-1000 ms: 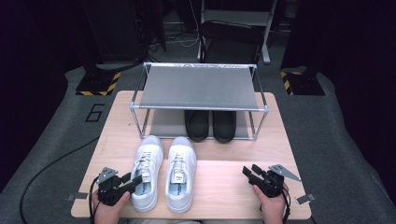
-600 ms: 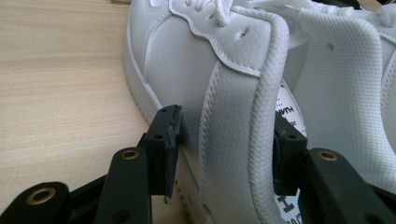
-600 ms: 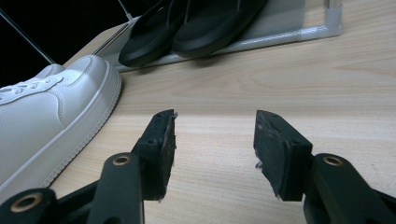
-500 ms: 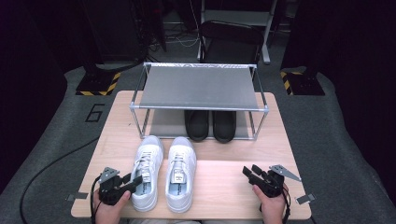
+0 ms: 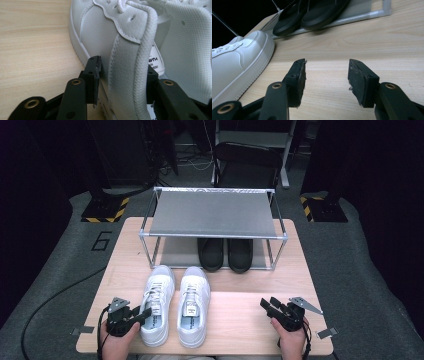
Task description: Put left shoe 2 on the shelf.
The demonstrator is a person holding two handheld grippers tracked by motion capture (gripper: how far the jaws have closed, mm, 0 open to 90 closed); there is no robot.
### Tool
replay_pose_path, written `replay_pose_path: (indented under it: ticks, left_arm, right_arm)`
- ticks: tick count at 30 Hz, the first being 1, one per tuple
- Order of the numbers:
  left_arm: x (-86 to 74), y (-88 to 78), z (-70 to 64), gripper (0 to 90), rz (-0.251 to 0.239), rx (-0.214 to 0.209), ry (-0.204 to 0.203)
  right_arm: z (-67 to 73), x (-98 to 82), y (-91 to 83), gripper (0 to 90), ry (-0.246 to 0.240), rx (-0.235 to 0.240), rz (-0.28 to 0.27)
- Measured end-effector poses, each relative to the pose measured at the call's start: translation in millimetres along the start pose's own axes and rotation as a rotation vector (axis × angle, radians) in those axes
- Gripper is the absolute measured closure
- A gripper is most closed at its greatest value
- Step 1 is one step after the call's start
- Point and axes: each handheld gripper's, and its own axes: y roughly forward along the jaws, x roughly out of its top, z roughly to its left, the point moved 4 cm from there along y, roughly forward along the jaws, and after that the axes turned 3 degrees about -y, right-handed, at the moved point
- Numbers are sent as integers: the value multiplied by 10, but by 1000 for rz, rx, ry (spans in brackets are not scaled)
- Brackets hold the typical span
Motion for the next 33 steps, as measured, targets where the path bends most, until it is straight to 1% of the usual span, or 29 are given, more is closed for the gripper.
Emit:
replay_pose_path:
  ticks: [2, 4, 5, 7, 8, 9, 10, 11, 12, 14, 16, 19, 20, 21, 23, 24, 26, 28, 29, 31, 33]
  left_arm:
    - [-1, -12, 6, 630, 7, -6, -3]
    - [-2, -23, -6, 655, 0, 9, 19]
    - [0, -32, -18, 670, 2, 23, 33]
    - [0, -47, -40, 719, -3, 72, 79]
    - [-2, -48, -41, 746, -24, 104, 92]
    - [-3, -60, -23, 768, -19, 97, 87]
    - [-3, -63, 0, 776, -25, 83, 64]
    - [-3, -61, 18, 786, -38, 87, 55]
    - [-2, -75, 29, 792, -19, 78, 53]
    - [3, -68, 26, 792, -13, 84, 61]
    - [26, -66, 17, 778, 19, 84, 58]
    - [23, -65, 5, 772, 21, 97, 64]
    - [23, -58, 11, 771, 15, 97, 57]
    - [23, -55, 24, 765, 31, 84, 45]
    - [22, -48, 44, 748, 39, 72, 27]
    - [21, -56, 46, 745, 50, 67, 25]
    - [22, -52, 45, 745, 47, 67, 27]
    - [26, -45, 36, 748, 44, 81, 32]
    - [25, -47, 28, 750, 52, 81, 30]
    - [22, -42, 27, 761, 37, 93, 37]
    - [10, -47, 35, 775, 24, 93, 30]
  right_arm:
    - [-6, 1, -7, 482, 4, -4, -2]
    - [-9, 0, -8, 482, 9, -5, -3]
    - [-16, -1, -8, 482, 8, -6, -2]
    - [-19, -7, -6, 482, 17, -8, 1]
    - [-22, -9, -5, 482, 16, -8, 3]
    - [-26, -10, -5, 482, 15, -9, 3]
    - [-24, -10, -5, 482, 20, -8, 3]
    - [-25, -9, -5, 482, 20, -7, 2]
    - [-30, -8, -5, 481, 16, -8, 0]
    - [-29, -12, -3, 481, 28, -9, 2]
    - [-31, -16, 4, 481, 30, -2, 2]
    - [-27, -19, 11, 481, 30, -3, 2]
    - [-23, -19, 10, 481, 30, -3, 3]
    - [-19, -18, 11, 481, 29, -1, 3]
    - [-20, -19, 10, 481, 32, -4, 3]
    - [-22, -19, 14, 481, 31, -1, 2]
    - [-23, -21, 15, 481, 31, -1, 4]
    - [-24, -22, 16, 481, 31, -3, 3]
    - [-25, -24, 15, 481, 35, -5, 8]
    - [-27, -23, 17, 481, 35, 0, 6]
    - [-26, -23, 18, 481, 38, 0, 5]
